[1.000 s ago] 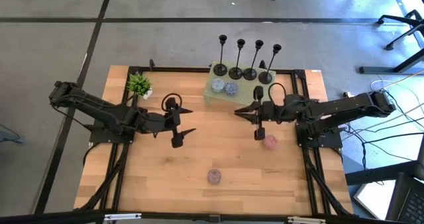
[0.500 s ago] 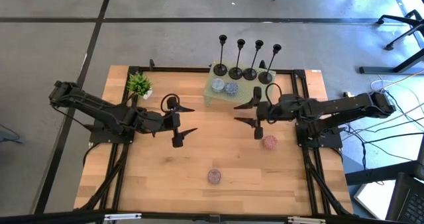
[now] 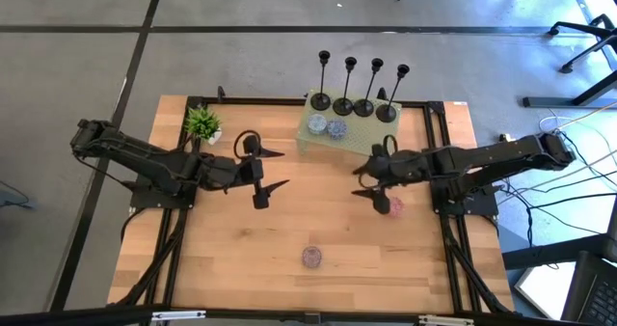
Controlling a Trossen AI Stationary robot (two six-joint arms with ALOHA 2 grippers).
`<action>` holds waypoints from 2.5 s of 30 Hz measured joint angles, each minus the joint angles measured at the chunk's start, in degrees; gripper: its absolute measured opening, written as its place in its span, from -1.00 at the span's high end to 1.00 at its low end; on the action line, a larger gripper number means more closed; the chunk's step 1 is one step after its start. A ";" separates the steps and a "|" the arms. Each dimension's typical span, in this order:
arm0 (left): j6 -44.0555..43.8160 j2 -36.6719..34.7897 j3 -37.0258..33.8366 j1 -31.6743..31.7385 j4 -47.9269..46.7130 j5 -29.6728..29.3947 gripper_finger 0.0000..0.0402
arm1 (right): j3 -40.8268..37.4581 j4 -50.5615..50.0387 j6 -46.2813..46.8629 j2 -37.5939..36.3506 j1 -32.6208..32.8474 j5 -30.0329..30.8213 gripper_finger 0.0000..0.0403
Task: Pick & Place candle stick holders
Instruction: Put the patterned pink scented candle on the shelf aligned with the black candle holder
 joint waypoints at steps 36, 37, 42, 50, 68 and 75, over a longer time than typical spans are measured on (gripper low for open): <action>-11.07 0.04 0.00 -0.07 -2.95 5.92 -0.68 | -0.02 -39.44 62.98 15.47 7.35 -2.16 -0.45; -11.06 0.04 0.00 -0.07 -2.95 5.92 -0.68 | -0.02 -38.97 62.94 16.00 7.33 -2.39 -0.45; -10.98 0.04 0.00 -0.07 -2.95 5.92 -0.68 | 0.09 -37.12 62.92 17.00 7.35 -2.82 -0.45; -10.97 0.04 0.00 -0.07 -2.95 5.92 -0.68 | 0.09 -37.15 62.68 17.05 7.32 -2.84 -0.45; -8.78 0.04 0.00 -0.07 -2.95 5.90 -0.68 | -0.02 -36.73 53.65 17.16 7.08 3.67 -0.45; -7.95 0.04 0.00 -0.07 -2.95 5.89 -0.68 | -0.01 -36.50 50.34 17.16 6.86 0.87 -0.45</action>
